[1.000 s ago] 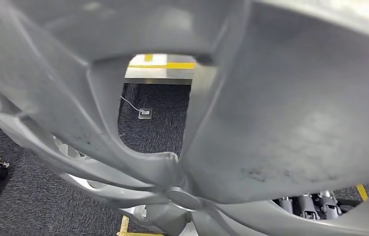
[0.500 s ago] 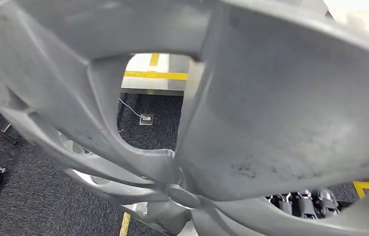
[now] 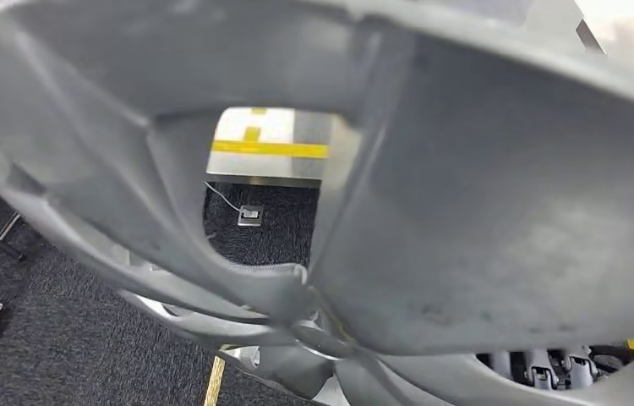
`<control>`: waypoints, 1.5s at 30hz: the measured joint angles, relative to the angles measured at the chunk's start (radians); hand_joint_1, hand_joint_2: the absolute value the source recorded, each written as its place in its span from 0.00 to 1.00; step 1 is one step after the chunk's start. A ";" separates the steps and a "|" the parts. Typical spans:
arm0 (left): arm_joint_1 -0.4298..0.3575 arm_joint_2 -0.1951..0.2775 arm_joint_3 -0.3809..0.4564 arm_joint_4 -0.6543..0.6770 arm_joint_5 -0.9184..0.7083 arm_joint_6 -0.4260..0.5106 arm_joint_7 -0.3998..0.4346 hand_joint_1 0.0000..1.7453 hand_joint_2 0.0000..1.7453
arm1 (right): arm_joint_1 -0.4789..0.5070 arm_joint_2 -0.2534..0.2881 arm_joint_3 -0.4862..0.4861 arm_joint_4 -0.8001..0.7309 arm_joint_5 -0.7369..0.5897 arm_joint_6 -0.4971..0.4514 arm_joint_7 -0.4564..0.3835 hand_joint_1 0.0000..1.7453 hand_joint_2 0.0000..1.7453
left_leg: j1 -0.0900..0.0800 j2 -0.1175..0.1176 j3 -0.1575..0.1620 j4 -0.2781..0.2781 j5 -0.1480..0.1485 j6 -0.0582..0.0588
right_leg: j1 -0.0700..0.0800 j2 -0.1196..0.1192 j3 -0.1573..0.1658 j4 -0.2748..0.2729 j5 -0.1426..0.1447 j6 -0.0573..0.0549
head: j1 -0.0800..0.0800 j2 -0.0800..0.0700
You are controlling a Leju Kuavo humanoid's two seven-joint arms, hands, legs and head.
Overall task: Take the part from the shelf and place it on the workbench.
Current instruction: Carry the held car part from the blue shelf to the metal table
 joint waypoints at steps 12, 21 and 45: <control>0.004 0.002 0.000 0.000 -0.001 0.005 0.000 0.00 1.00 | 0.002 0.002 0.000 0.000 0.004 0.000 -0.008 1.00 1.00 | -0.012 0.008 -0.167 -0.067 0.161 0.021 | 0.008 0.010 0.105 -0.008 -0.099 0.019 | -0.001 0.000; -0.002 -0.001 0.000 0.000 -0.002 0.003 -0.001 0.00 1.00 | 0.004 0.000 -0.009 -0.002 0.014 0.000 -0.013 1.00 1.00 | -0.011 -0.002 -0.116 -0.097 0.142 0.048 | 0.008 0.006 -0.075 0.243 -0.151 0.038 | 0.000 0.000; -0.004 0.000 0.000 0.000 -0.006 0.005 -0.004 0.00 1.00 | 0.001 0.001 -0.009 -0.014 0.028 -0.001 -0.020 1.00 1.00 | -0.004 0.006 -0.081 -0.098 0.106 0.044 | 0.006 0.005 0.082 0.016 -0.066 0.044 | -0.003 0.000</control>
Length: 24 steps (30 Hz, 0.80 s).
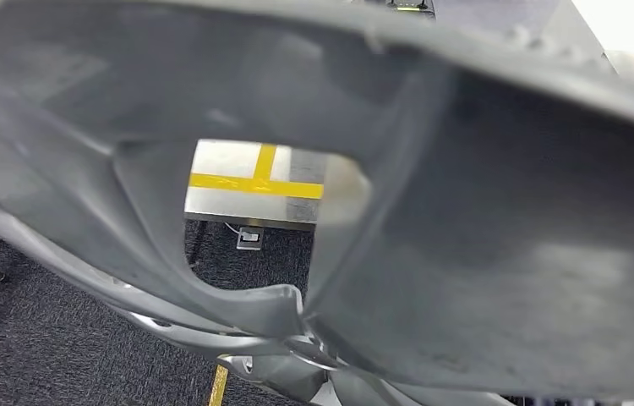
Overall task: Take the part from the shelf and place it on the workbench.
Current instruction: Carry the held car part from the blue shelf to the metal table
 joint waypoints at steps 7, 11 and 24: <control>0.002 -0.001 0.000 0.000 0.000 0.000 -0.001 0.00 1.00 | 0.003 -0.004 -0.001 -0.002 0.001 0.000 -0.001 1.00 1.00 | -0.013 -0.007 0.063 -0.002 -0.046 0.016 | 0.000 -0.001 -0.181 0.196 -0.058 0.001 | 0.005 0.000; 0.002 -0.005 0.000 0.000 0.000 0.000 -0.001 0.00 1.00 | 0.004 -0.005 -0.002 -0.003 0.000 0.000 -0.002 1.00 1.00 | -0.019 -0.012 0.104 -0.004 -0.090 0.003 | 0.010 -0.005 -0.115 -0.023 0.084 -0.011 | 0.005 0.000; 0.004 -0.002 0.000 0.001 -0.003 0.000 -0.002 0.00 1.00 | 0.002 -0.002 -0.002 -0.011 0.006 0.000 -0.005 1.00 1.00 | 0.014 0.008 -0.162 0.157 -0.095 -0.055 | -0.006 0.006 0.091 -0.048 -0.062 -0.042 | 0.000 0.000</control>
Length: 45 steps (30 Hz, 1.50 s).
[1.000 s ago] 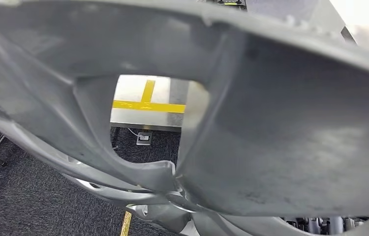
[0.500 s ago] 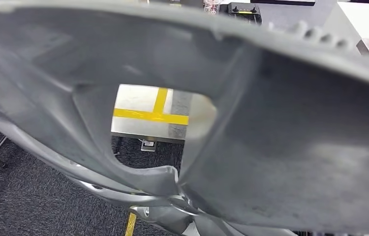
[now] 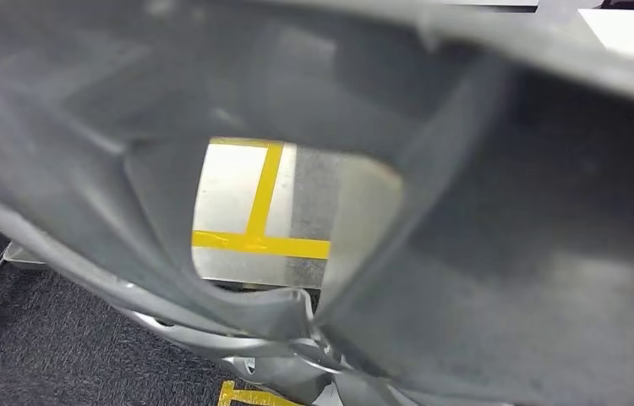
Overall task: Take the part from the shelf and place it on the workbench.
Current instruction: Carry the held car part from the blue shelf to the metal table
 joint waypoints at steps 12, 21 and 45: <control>-0.005 0.002 0.000 0.000 0.005 0.000 0.001 0.00 1.00 | 0.000 -0.001 -0.002 -0.003 0.011 0.002 -0.005 1.00 1.00 | -0.021 -0.012 0.091 -0.128 0.142 0.067 | 0.015 -0.003 -0.172 0.266 -0.131 0.009 | -0.001 0.000; 0.001 -0.007 0.000 0.002 0.034 -0.005 -0.005 0.00 1.00 | -0.008 -0.001 -0.021 -0.003 0.028 -0.018 -0.010 1.00 1.00 | -0.044 -0.029 0.159 -0.107 0.092 0.052 | 0.045 0.007 -0.115 -0.001 0.075 -0.044 | -0.010 0.000; 0.020 -0.002 0.000 0.002 0.094 -0.027 -0.014 0.00 1.00 | -0.016 -0.002 -0.090 -0.006 0.065 -0.042 0.015 1.00 1.00 | 0.002 -0.009 0.137 -0.143 0.113 0.044 | 0.006 -0.006 -0.181 0.180 0.016 0.044 | -0.013 0.000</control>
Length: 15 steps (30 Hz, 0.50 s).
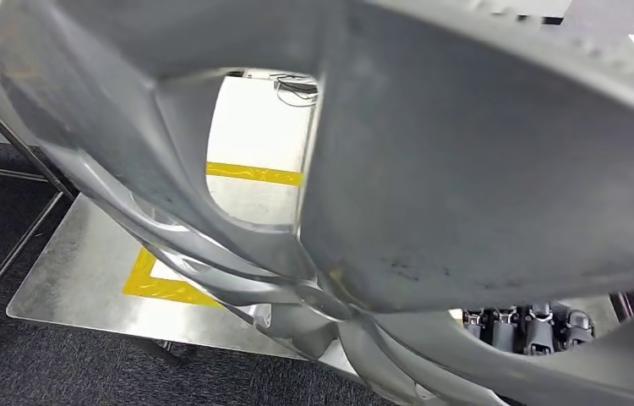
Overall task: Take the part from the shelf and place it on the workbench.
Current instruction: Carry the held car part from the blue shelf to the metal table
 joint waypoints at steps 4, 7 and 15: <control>0.003 -0.004 0.000 0.000 0.013 0.015 -0.006 0.00 1.00 | -0.015 0.000 -0.021 0.001 -0.001 -0.049 0.045 1.00 1.00 | -0.008 0.001 -0.003 0.006 -0.001 -0.021 | 0.003 -0.005 0.084 -0.160 0.048 -0.013 | 0.000 0.000; 0.006 -0.006 0.000 0.000 0.035 0.018 -0.013 0.00 1.00 | -0.030 -0.003 -0.050 0.006 0.027 -0.119 0.085 1.00 1.00 | -0.004 0.002 -0.011 0.021 -0.013 -0.037 | 0.000 -0.003 0.081 -0.165 0.050 -0.035 | -0.002 0.000; 0.016 -0.009 0.000 0.000 0.057 0.020 -0.017 0.00 1.00 | -0.052 -0.015 -0.105 0.025 0.081 -0.187 0.111 1.00 1.00 | -0.005 0.003 -0.095 0.202 -0.063 -0.033 | 0.018 0.000 0.085 -0.165 0.051 -0.054 | -0.005 0.000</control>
